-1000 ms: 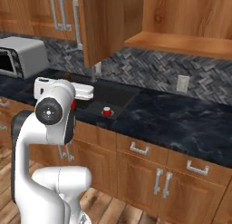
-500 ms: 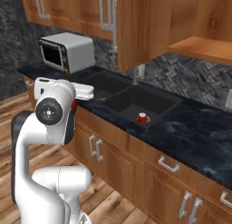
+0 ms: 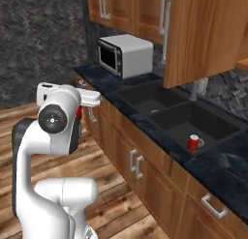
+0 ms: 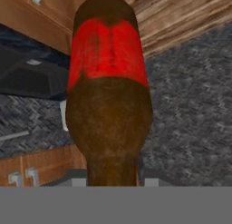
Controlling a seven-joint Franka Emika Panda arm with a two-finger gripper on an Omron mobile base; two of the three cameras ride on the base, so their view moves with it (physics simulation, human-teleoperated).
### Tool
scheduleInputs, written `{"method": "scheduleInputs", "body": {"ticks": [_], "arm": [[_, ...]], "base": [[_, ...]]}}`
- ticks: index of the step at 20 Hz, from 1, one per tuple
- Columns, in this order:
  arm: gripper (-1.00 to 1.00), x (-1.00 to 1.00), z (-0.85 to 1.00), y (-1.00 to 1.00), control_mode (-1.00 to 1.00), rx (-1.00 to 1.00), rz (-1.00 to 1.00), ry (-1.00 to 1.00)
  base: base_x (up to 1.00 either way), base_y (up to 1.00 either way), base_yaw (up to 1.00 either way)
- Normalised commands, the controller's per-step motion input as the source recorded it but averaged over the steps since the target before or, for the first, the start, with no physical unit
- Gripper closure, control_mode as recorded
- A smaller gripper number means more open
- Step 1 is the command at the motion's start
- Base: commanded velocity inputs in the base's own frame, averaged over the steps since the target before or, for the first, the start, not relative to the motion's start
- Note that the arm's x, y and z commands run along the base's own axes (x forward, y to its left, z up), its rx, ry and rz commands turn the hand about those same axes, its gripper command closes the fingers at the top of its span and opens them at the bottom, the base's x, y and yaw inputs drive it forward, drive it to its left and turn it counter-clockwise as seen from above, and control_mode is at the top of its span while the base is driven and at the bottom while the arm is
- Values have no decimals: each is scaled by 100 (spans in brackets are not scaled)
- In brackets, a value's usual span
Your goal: Open the cabinet directly in front. Then move the beer and the mug to the dining counter with the candle on it.
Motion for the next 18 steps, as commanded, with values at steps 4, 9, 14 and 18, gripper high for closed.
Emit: {"method": "scheduleInputs", "body": {"ticks": [4,9,14,18], "arm": [[100,0,0,0,100,0,0,0],[100,0,0,0,100,0,0,0],[100,0,0,0,100,0,0,0],[100,0,0,0,100,0,0,0]], "base": [[0,29,49],[0,34,47],[0,36,49],[0,36,46]]}}
